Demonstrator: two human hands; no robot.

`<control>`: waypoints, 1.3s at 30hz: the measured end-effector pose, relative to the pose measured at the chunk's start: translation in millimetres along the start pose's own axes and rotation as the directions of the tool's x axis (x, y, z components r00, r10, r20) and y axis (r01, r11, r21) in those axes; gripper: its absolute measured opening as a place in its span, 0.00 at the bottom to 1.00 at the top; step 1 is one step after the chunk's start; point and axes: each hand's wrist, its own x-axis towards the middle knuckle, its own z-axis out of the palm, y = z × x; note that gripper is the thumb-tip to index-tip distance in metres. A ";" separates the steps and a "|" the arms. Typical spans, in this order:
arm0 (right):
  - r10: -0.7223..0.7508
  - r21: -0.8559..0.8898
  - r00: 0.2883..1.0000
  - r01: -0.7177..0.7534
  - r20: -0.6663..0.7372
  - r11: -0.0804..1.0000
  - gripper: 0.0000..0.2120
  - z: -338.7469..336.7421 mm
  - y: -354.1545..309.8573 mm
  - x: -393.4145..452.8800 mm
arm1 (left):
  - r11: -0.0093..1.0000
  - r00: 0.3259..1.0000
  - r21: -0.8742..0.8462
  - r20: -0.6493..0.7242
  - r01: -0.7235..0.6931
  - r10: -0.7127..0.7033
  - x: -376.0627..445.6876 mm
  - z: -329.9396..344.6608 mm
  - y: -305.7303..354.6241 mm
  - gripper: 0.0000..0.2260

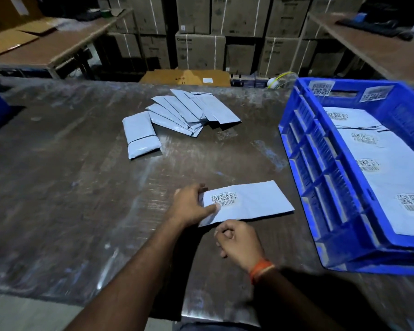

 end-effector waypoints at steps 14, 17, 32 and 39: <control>-0.406 -0.384 0.826 0.255 -0.391 0.887 0.11 -53.5 -1.8 24.0 | 0.950 0.960 0.201 0.196 -0.237 0.198 13.8 4.6 -8.7 0.45; -0.516 -0.531 0.796 0.301 -0.318 0.792 0.19 -56.5 9.6 34.2 | 0.947 0.974 0.236 -0.006 -0.217 0.225 -1.3 6.1 4.8 0.34; -0.313 -0.824 0.947 0.126 -0.065 0.553 0.29 -52.0 39.4 50.9 | 0.886 0.979 0.424 0.007 -0.189 0.205 -28.3 45.6 3.9 0.25; -0.158 -0.804 0.952 -0.125 -0.263 0.582 0.32 -68.0 46.0 42.2 | 0.928 0.989 0.357 -0.066 -0.103 0.135 -35.0 44.0 6.4 0.25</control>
